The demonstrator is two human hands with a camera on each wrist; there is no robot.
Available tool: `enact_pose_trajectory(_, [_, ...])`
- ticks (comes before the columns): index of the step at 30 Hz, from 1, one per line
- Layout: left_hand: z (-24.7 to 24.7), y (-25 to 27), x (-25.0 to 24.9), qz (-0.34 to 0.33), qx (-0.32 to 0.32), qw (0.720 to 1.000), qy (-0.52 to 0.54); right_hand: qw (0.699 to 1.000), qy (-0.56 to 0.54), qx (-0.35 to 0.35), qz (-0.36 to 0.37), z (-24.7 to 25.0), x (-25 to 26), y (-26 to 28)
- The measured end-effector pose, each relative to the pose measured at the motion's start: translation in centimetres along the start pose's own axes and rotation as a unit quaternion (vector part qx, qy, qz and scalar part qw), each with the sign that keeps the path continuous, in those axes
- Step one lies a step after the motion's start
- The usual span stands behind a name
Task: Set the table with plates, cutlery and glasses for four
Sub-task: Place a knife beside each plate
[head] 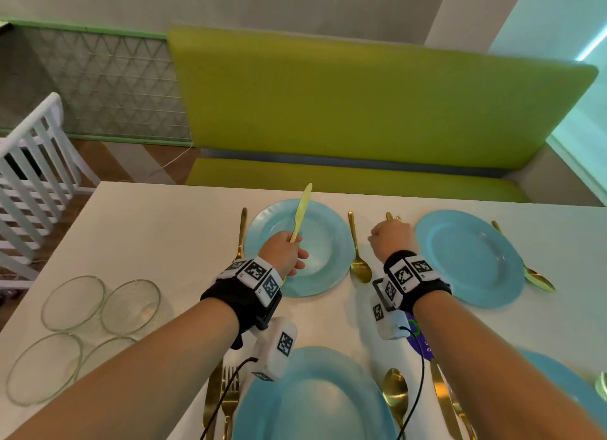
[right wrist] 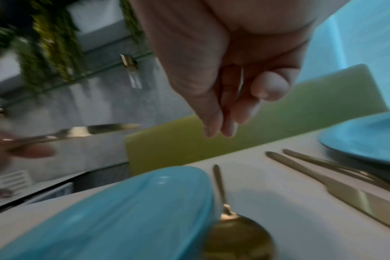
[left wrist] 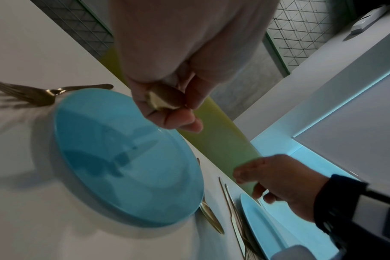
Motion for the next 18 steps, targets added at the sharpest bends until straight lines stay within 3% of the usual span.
enact_pose_trajectory(4, [1.2,2.0,-0.2,-0.019,0.014,0.999,-0.048,0.992,-0.061,-0.001,0.109,1.4,4.7,5.3])
enact_pose_trajectory(7, [3.0,4.1,-0.4,-0.032,0.030,0.997,-0.060,0.980,-0.049,-0.024,0.191,1.9,8.3,9.9])
enact_pose_trajectory(13, [8.6,9.0,0.1,-0.041,0.065,0.995,-0.068,0.963,-0.048,-0.071,0.255,1.7,13.7,17.4])
enact_pose_trajectory(18, [13.8,12.0,0.4,-0.044,0.108,0.988,-0.103,0.939,-0.025,-0.175,0.294,2.8,17.4,22.6])
Point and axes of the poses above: each hand's wrist, its own y-axis away from the middle knuckle, its own z-axis out of the back of the hand, x = y × z, the point moved 4 cm from there along -y, towards the middle knuckle, and after that the axes turned 9 degrees about y, right-handed, at the moved point
